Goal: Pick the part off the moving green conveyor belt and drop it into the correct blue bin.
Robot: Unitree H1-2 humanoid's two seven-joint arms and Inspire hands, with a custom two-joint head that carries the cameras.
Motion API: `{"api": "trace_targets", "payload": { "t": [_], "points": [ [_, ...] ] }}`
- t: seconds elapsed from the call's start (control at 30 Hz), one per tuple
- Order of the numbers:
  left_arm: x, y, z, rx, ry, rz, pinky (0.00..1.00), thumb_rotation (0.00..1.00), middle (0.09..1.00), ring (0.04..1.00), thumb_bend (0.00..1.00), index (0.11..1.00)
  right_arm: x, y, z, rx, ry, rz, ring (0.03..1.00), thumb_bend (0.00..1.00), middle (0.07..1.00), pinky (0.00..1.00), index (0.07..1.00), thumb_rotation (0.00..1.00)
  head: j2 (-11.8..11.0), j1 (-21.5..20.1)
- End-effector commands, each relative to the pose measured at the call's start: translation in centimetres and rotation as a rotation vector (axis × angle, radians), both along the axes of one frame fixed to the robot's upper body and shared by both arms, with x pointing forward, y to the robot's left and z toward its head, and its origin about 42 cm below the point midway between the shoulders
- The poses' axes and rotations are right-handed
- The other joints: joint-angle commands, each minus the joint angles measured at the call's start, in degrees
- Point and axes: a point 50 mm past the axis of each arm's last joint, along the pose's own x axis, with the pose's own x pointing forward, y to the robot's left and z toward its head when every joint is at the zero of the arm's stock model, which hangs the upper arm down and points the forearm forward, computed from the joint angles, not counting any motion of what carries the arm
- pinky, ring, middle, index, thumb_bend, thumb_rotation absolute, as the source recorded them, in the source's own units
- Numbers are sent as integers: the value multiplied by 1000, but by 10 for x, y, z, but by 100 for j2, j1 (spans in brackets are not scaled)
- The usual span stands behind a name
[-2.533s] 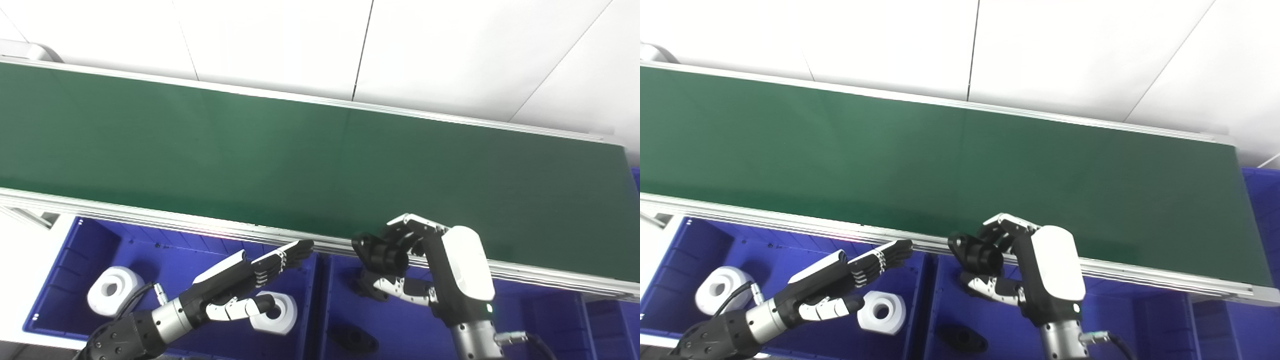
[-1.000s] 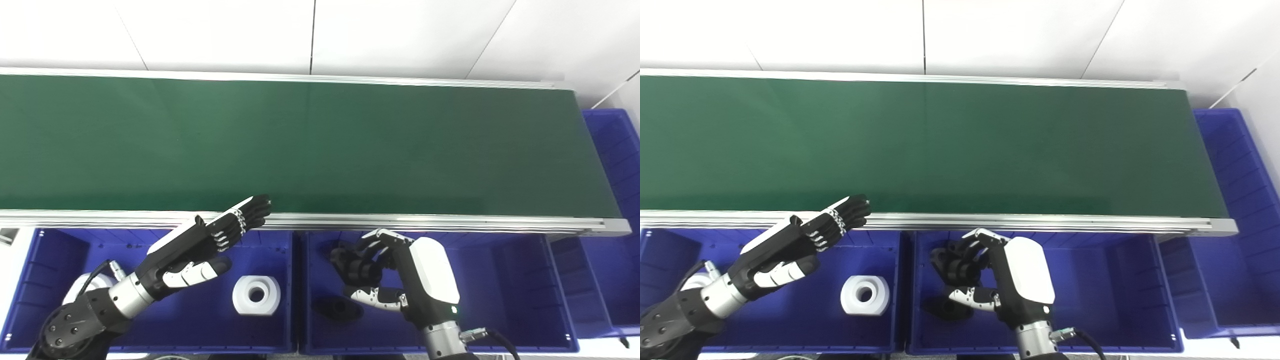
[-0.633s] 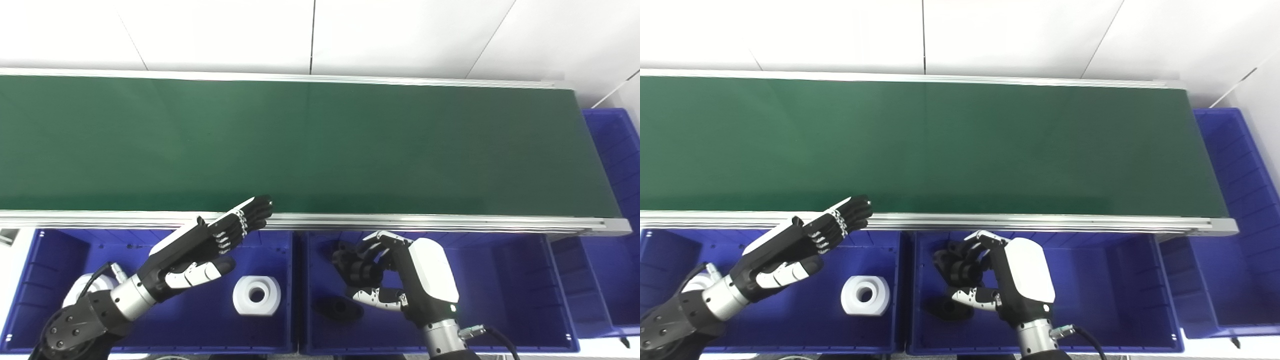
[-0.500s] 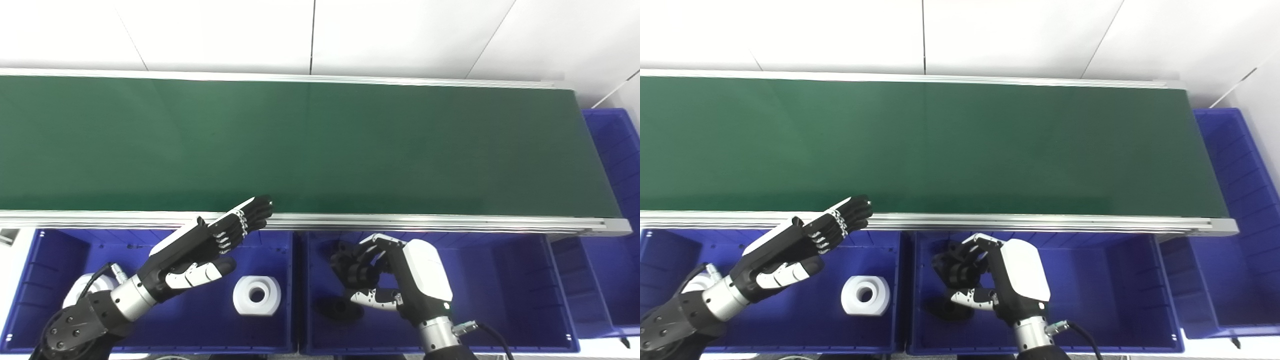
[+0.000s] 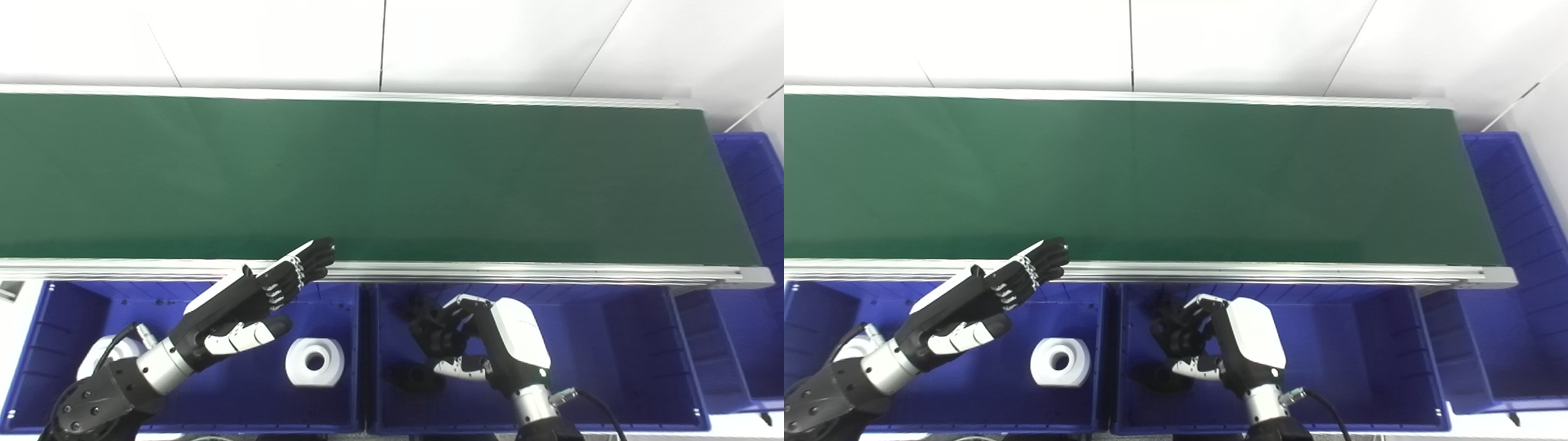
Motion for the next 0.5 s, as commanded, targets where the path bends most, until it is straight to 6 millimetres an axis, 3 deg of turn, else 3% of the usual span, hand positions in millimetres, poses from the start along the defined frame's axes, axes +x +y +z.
{"api": "trace_targets", "payload": {
  "t": [0.0,0.07,0.1,0.13,0.2,0.3,0.47],
  "points": [
    [2,-1,9,-24,-39,-6,1000,622,1000,1000,358,1000,1,1,4,-3,-23,-2,436,519,509,529,509,0,-5,4],
    [2,-1,9,-26,-40,-7,1000,621,1000,1000,359,1000,2,0,4,-8,-16,-1,578,526,500,559,498,0,-5,4],
    [2,-1,10,-26,-40,-7,1000,620,1000,1000,356,1000,2,0,4,-10,-12,-1,633,522,604,585,497,73,-5,4],
    [2,-1,10,-23,-40,-6,1000,619,1000,1000,355,1000,2,1,5,-6,-3,-1,652,520,640,593,496,98,-3,84],
    [3,-2,10,-21,-45,-3,1000,622,1000,1000,359,1000,2,3,9,5,21,-1,752,765,742,661,686,205,-13,94],
    [3,-2,10,-18,-60,-8,1000,646,1000,1000,347,1000,0,4,11,23,36,1,807,867,801,707,758,357,-67,86],
    [1,-1,9,-17,-43,-9,1000,649,1000,1000,358,1000,-3,4,13,43,43,13,804,878,813,716,783,457,-66,123]
  ]
}}
